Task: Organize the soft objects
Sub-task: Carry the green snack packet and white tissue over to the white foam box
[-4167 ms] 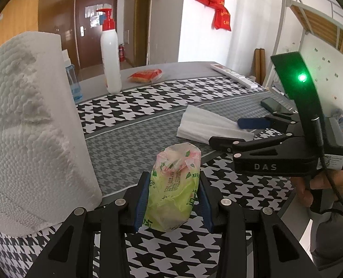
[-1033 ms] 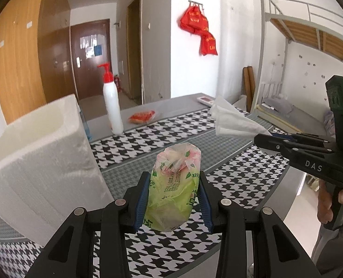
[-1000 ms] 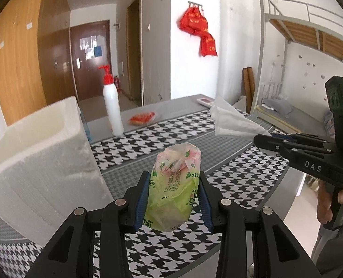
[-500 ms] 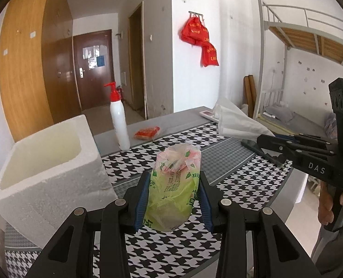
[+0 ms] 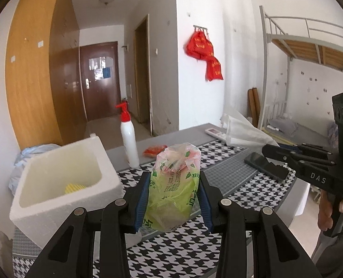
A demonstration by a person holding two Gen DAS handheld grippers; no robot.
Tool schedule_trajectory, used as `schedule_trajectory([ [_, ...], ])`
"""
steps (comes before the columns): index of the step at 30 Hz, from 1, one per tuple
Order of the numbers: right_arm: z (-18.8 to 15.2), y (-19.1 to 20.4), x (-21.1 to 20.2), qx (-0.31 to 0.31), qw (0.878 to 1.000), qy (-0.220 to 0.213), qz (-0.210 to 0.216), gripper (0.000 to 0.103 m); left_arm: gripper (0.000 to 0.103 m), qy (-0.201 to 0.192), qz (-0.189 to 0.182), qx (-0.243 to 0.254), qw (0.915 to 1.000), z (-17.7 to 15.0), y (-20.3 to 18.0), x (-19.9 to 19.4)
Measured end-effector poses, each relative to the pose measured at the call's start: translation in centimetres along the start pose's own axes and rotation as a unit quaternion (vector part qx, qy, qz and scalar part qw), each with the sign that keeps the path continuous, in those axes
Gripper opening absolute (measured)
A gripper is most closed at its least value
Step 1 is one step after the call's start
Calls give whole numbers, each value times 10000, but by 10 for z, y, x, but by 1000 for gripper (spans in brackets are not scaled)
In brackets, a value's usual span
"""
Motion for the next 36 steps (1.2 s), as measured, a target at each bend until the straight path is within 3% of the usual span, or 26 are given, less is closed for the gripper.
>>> schedule_trajectory([
  [24, 29, 41, 13, -323, 9975, -205, 597, 16, 41, -476, 630, -369, 9962, 21, 51, -32],
  [36, 37, 68, 29, -436, 9946, -185, 926, 16, 41, -527, 971, -504, 9926, 22, 76, -39],
])
Point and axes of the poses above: each gripper's, at about its wrist camera, not at the fingertips, and x roughly the way its jaws point, y to its left, z to its top, the point moved 8 cm from there along x, roughly the way its jaws point, and after that the axes turned 9 degrees about z, right-handed, at the moved point
